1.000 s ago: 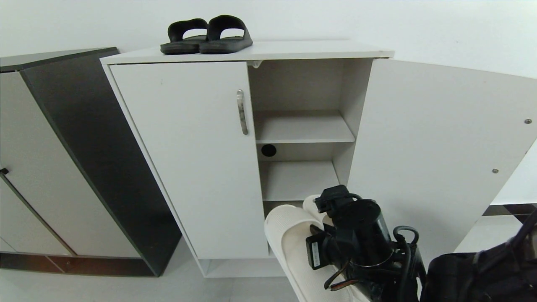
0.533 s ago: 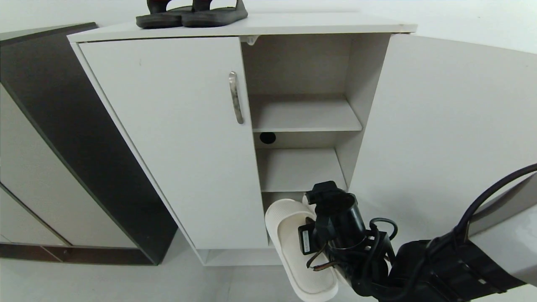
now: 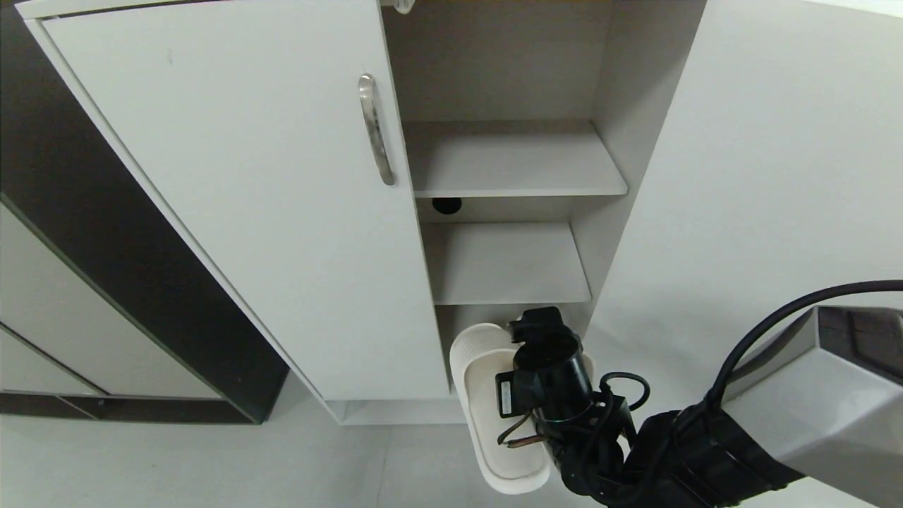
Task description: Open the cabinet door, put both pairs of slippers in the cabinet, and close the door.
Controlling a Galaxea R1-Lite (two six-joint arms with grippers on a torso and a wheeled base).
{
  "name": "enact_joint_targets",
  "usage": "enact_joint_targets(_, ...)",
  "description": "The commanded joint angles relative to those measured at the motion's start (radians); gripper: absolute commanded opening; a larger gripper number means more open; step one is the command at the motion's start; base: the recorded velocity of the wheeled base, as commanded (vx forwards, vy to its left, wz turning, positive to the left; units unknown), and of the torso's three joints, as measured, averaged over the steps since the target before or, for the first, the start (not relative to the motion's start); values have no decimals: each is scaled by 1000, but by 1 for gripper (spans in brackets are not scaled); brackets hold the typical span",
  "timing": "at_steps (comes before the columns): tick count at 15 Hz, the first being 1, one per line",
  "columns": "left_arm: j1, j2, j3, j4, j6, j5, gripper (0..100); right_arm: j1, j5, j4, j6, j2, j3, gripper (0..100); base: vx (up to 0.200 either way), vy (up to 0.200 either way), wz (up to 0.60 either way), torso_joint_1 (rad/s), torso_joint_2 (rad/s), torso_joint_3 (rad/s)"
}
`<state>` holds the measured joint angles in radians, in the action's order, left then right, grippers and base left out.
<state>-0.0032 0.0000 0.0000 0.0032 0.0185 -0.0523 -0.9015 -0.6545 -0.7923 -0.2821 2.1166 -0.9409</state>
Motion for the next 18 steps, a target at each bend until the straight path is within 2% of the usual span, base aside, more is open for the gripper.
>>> enact_joint_targets(1, 0, 2, 0, 0, 0, 0, 0, -2, -22, -15, 4, 6, -4, 0, 0, 0, 0, -7, 7, -193)
enact_joint_targets(2, 0, 2, 0, 0, 0, 0, 0, -2, -34, -25, 14, 6, -3, 0, 0, 0, 0, 2, 2, -198)
enact_joint_targets(5, 0, 2, 0, 0, 0, 0, 0, -2, -59, -231, 143, 14, 54, 0, 0, 0, 0, 2, 9, -188)
enact_joint_targets(6, 0, 2, 0, 0, 0, 0, 0, -5, -60, -257, 155, 16, 62, 0, 0, 0, 0, -2, -2, -85)
enact_joint_targets(9, 0, 2, 0, 0, 1, 0, 0, -5, -60, -263, 152, 29, 59, 0, 0, 0, 0, 0, 0, 0)
enact_joint_targets(13, 0, 2, 0, 0, 0, 0, 0, -5, -86, -389, 195, 60, 60, 0, 0, 0, 0, 0, 0, 0)
enact_joint_targets(18, 0, 2, 0, 0, 0, 0, 0, 7, -116, -450, 236, 85, 62, 0, 0, 0, 0, 0, 0, 0)
